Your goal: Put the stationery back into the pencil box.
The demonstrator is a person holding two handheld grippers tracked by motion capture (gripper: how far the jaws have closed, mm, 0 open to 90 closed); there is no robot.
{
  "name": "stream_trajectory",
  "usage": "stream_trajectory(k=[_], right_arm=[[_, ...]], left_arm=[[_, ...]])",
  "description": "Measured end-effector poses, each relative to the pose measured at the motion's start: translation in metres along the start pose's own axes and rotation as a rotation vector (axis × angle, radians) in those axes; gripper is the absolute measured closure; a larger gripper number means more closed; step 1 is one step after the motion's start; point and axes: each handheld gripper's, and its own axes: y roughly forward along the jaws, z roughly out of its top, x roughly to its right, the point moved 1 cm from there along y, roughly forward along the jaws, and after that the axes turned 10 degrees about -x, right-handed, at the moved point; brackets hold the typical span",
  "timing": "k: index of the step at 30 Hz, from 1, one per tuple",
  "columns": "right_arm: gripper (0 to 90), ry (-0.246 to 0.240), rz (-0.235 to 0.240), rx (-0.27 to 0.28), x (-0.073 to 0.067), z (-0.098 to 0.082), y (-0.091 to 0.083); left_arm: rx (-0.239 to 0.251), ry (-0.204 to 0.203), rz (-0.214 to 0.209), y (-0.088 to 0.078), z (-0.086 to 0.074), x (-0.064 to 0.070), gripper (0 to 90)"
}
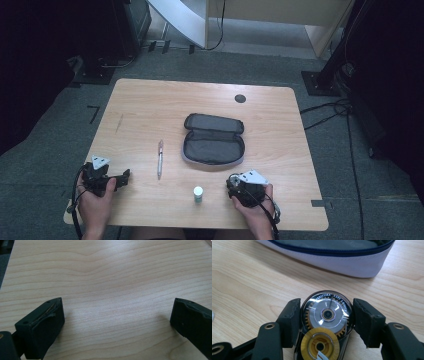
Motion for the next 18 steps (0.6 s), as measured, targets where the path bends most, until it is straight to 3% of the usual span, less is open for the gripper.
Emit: stream_trajectory(k=[18], right_arm=[[41.8,0.013,0.017,0.083,0.004,0.026,-0.029]], left_arm=[[0.000,0.000,0.000,0.000,0.000,0.000,0.0]])
